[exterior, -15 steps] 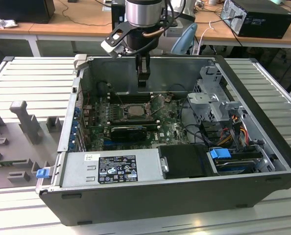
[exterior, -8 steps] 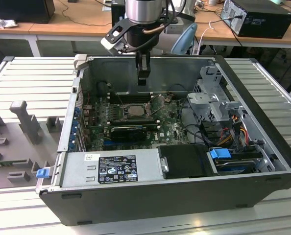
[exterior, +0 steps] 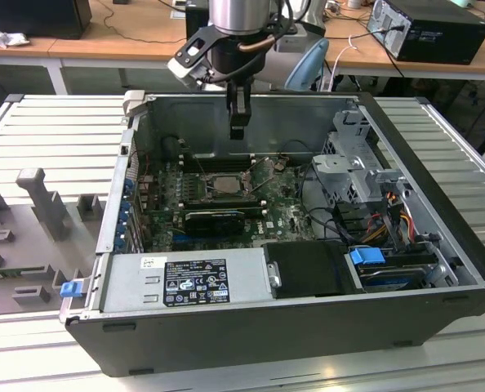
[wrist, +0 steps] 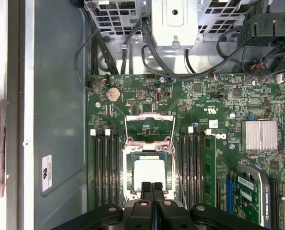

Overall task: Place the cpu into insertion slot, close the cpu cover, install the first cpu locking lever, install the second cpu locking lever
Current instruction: 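Close the cpu cover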

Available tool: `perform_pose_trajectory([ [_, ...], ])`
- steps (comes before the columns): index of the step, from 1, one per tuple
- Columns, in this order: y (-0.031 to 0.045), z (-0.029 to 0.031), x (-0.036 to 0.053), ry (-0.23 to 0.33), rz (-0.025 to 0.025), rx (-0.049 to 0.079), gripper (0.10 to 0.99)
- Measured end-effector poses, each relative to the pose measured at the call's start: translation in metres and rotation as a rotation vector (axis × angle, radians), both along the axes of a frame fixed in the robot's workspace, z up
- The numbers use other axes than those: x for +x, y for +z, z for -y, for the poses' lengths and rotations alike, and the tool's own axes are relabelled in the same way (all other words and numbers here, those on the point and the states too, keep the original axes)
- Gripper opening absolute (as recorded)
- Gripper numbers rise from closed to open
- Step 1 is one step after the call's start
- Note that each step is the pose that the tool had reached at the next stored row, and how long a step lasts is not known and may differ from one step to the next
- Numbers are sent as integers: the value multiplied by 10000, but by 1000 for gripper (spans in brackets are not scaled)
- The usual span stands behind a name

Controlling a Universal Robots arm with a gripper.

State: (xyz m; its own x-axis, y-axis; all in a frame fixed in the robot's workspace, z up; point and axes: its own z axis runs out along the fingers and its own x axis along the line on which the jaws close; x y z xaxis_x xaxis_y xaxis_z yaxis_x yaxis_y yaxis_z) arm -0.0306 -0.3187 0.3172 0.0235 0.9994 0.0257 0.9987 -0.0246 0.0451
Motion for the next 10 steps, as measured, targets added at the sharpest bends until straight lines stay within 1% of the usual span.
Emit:
perform_pose_trajectory([
  [10,79,-7,0,0,0,0,106],
])
